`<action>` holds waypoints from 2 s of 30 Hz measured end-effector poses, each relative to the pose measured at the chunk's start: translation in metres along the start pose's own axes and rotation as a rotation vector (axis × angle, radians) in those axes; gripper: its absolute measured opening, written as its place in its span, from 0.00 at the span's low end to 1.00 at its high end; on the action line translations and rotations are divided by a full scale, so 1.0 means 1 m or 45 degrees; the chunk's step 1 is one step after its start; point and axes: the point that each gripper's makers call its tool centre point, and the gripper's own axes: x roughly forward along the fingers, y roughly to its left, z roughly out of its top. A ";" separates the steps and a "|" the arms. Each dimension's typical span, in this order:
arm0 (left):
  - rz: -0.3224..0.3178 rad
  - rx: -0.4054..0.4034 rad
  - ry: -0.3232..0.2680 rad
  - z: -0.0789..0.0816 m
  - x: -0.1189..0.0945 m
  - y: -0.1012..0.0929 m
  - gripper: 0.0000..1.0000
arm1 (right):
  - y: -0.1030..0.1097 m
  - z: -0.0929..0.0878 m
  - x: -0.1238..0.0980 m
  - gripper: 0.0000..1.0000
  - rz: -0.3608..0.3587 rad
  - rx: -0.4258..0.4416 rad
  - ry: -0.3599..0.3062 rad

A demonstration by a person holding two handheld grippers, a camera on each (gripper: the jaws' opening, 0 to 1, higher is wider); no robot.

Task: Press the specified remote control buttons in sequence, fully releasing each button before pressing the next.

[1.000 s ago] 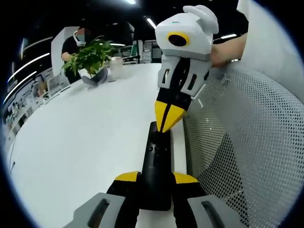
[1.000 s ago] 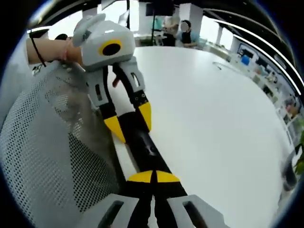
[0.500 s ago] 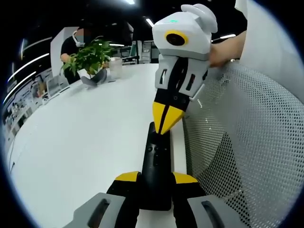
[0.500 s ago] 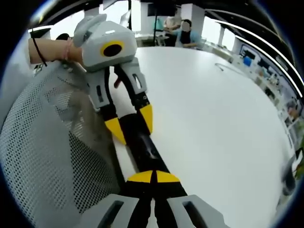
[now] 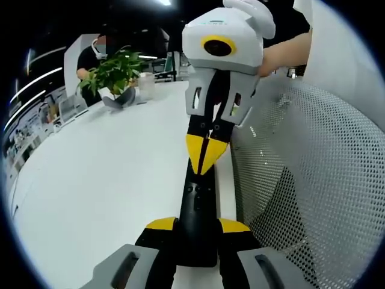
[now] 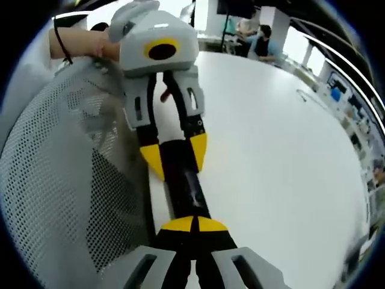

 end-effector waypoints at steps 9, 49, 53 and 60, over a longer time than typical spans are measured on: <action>-0.001 0.004 0.006 0.001 0.001 0.000 0.25 | -0.002 0.000 0.003 0.00 0.104 0.019 0.154; -0.004 -0.005 -0.007 0.001 0.001 0.000 0.25 | 0.003 0.010 0.004 0.00 0.041 -0.044 -0.059; -0.005 -0.003 -0.008 0.001 0.000 0.000 0.25 | 0.001 0.011 0.005 0.00 0.085 -0.060 0.026; -0.005 -0.005 -0.006 0.001 0.001 0.000 0.25 | 0.001 0.009 0.007 0.00 0.106 -0.153 0.194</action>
